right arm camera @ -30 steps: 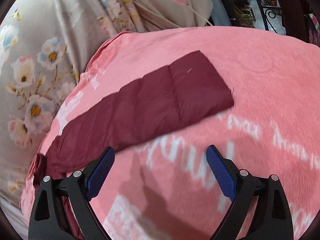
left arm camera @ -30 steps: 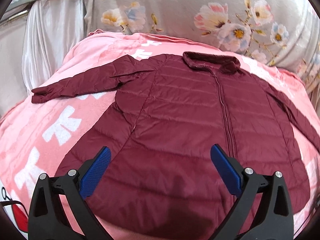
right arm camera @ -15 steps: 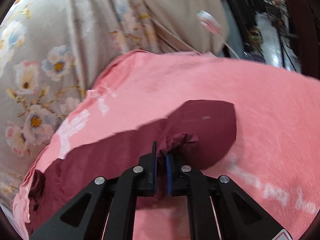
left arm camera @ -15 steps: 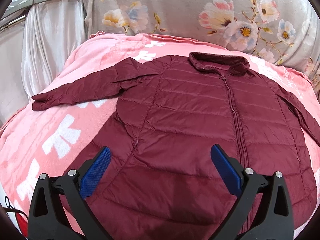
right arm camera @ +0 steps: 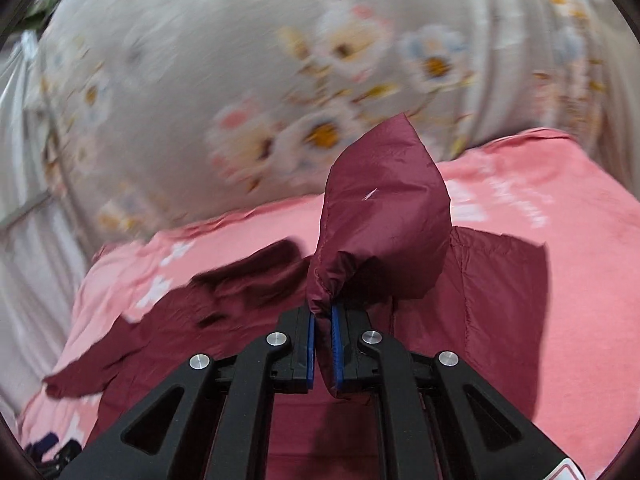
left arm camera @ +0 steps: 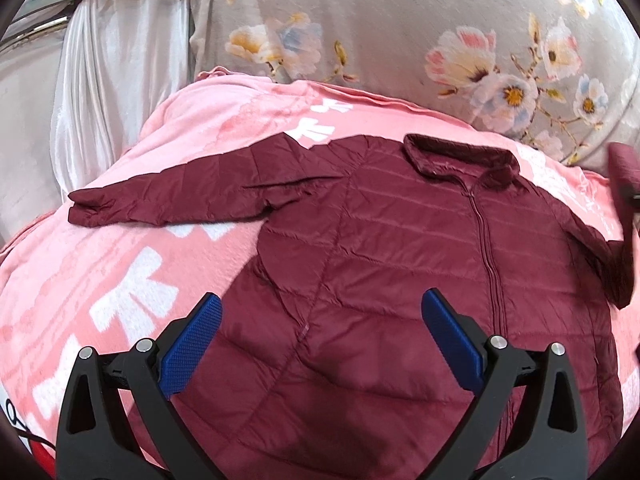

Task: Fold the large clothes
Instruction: 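Grasp the sleeve cuff with the right gripper and lift it across the jacket body, then lay the sleeve on the jacket body and open the right gripper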

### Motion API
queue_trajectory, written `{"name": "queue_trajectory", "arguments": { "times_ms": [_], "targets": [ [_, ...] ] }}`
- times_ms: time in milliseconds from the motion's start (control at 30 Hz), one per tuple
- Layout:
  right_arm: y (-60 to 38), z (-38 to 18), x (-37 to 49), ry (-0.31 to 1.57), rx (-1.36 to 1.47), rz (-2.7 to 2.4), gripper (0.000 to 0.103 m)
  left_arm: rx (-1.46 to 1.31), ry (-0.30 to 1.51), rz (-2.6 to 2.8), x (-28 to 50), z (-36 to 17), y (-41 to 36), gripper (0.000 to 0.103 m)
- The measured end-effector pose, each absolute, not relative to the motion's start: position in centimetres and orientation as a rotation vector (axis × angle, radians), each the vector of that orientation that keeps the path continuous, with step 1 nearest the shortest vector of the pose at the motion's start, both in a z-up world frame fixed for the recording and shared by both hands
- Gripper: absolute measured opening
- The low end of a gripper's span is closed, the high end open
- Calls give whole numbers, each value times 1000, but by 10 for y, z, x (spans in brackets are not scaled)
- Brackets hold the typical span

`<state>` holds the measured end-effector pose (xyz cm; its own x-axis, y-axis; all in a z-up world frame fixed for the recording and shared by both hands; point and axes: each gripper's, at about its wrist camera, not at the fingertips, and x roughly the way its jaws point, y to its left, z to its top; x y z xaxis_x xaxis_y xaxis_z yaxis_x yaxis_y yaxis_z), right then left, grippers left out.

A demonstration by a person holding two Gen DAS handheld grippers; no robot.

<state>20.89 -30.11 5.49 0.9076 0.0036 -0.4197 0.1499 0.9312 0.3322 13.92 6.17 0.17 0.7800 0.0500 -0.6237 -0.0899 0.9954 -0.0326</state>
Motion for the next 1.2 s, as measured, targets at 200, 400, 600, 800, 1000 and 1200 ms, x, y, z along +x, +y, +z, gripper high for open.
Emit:
{"name": "queue_trajectory", "arguments": {
  "times_ms": [200,400,600,800,1000,1200],
  "targets": [
    [-218,15,260,567,303,73,7,-84,657,73,151,5,77,98],
    [-162,-21,282,670,263,166,7,-92,646,56,164,6,84,98],
    [-126,-37,299,726,215,222,8,-132,652,13,177,6,85,98],
    [-98,-47,304,775,109,226,16,-166,669,-31,192,6,78,98],
    [-107,-28,272,713,148,244,48,-236,697,-58,204,6,77,98],
    [-165,-14,218,653,288,184,48,-354,792,-117,234,-13,75,98]
  ]
}}
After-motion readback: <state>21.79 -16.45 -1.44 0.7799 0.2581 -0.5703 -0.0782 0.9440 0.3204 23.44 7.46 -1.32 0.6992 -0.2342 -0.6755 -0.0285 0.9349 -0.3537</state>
